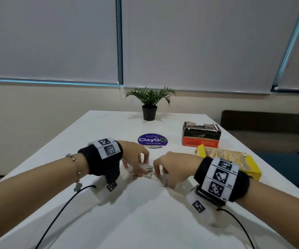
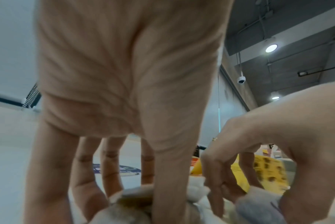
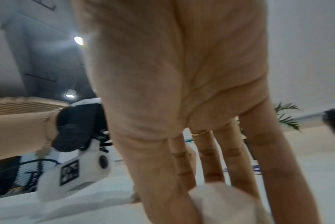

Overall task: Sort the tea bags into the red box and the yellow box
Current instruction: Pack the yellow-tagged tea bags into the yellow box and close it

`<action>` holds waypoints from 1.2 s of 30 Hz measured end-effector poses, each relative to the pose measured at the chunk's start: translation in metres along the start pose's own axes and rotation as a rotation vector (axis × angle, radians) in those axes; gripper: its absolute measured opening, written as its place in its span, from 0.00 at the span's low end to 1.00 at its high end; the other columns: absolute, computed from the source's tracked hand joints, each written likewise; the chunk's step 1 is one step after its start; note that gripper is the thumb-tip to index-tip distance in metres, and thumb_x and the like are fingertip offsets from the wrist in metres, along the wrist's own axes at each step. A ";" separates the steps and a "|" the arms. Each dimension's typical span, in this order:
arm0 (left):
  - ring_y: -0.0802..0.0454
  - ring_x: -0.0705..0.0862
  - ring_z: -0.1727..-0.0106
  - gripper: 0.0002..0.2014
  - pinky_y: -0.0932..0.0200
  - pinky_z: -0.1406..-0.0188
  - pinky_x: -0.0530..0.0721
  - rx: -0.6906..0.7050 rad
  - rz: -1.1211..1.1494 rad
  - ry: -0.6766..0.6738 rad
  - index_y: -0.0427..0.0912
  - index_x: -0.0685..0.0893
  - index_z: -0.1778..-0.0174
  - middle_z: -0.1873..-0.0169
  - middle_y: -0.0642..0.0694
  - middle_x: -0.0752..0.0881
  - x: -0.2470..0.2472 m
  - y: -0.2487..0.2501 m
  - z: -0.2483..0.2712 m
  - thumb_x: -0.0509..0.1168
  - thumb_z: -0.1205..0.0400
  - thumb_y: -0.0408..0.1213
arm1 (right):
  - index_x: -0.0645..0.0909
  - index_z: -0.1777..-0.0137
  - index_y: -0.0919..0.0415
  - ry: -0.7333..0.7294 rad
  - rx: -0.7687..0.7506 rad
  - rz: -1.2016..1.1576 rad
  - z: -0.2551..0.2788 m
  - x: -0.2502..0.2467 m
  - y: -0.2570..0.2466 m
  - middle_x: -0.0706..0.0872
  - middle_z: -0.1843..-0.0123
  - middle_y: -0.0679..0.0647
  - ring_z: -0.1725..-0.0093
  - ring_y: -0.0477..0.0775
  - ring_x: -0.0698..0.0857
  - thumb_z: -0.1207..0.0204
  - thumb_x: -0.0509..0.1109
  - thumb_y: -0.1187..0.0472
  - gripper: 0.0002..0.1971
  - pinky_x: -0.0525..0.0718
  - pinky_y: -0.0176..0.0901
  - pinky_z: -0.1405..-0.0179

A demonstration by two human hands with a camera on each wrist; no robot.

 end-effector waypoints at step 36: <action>0.61 0.87 0.66 0.01 0.60 0.66 0.83 0.202 0.473 0.654 0.50 0.89 0.58 0.62 0.49 0.91 -0.083 -0.011 0.011 0.72 0.21 0.40 | 0.74 0.65 0.60 0.346 0.046 -0.552 -0.011 -0.091 0.058 0.88 0.68 0.54 0.72 0.45 0.86 0.28 0.79 0.60 0.15 0.80 0.31 0.73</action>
Point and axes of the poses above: each hand's wrist, its own z-axis away from the middle knuckle, its own x-axis out of the palm, y = z × x, the point moved 2 cm from there along -z, towards the middle knuckle
